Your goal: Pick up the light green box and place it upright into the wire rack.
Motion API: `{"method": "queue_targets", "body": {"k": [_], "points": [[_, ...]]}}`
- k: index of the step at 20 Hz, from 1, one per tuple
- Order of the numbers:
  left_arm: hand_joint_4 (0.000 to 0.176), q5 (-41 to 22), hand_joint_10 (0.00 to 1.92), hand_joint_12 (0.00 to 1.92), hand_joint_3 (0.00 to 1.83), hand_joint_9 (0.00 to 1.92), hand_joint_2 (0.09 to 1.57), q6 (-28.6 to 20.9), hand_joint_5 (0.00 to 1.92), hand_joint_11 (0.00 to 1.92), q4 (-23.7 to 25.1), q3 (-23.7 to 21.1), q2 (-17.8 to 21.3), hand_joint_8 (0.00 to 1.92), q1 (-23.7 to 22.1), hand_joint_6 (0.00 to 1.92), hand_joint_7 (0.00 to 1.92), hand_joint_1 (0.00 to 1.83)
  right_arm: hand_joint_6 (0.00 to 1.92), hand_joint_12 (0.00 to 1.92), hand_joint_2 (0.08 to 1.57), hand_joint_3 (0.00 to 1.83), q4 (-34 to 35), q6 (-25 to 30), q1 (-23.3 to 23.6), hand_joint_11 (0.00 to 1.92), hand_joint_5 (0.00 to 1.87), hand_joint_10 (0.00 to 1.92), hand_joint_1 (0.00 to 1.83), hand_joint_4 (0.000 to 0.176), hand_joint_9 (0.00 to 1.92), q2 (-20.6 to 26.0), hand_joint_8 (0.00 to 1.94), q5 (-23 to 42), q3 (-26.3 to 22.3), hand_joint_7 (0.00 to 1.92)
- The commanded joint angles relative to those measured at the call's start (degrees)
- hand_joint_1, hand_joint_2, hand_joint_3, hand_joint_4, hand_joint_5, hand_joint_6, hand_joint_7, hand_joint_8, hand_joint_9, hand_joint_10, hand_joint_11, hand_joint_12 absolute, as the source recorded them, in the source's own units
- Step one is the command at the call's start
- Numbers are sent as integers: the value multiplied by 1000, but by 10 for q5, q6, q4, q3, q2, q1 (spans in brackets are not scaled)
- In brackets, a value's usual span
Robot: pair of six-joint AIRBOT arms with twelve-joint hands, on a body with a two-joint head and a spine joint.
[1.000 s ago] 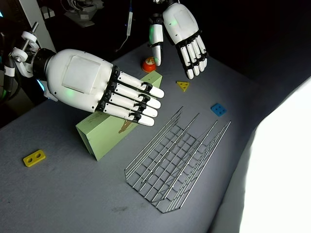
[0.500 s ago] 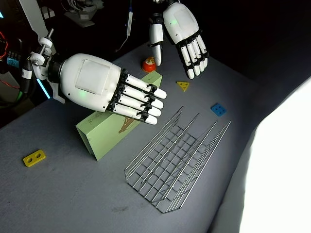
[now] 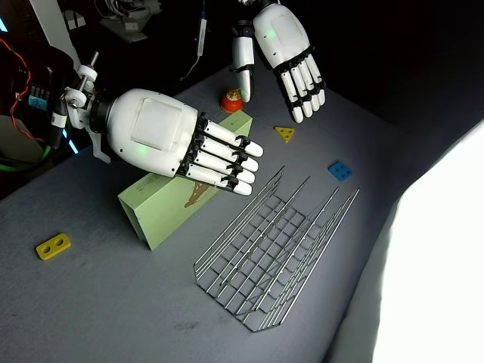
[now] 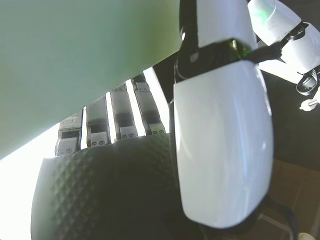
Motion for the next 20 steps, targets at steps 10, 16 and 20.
{"method": "queue_targets", "body": {"k": [10, 16, 20], "points": [[0, 12, 0, 295, 0, 72, 1273, 3, 151, 0, 25, 3, 0, 0, -6, 2, 119, 0, 33, 670, 890, 3, -35, -1, -3, 0, 232, 33, 1027, 0, 267, 2, 22, 23, -1, 309], [0, 12, 0, 170, 2, 43, 1289, 3, 113, 0, 24, 3, 0, 0, -6, 1, 83, 0, 95, 1361, 1027, 19, -35, -1, -6, 262, 805, 265, 1203, 0, 860, 2, 72, 23, -1, 927], [0, 10, 9, 330, 0, 84, 1282, 3, 160, 0, 24, 3, 0, 6, -6, 9, 134, 0, 615, 1782, 1112, 0, -35, -1, -7, 725, 1048, 1461, 1384, 0, 829, 2, 1031, 23, -1, 1037]]}}
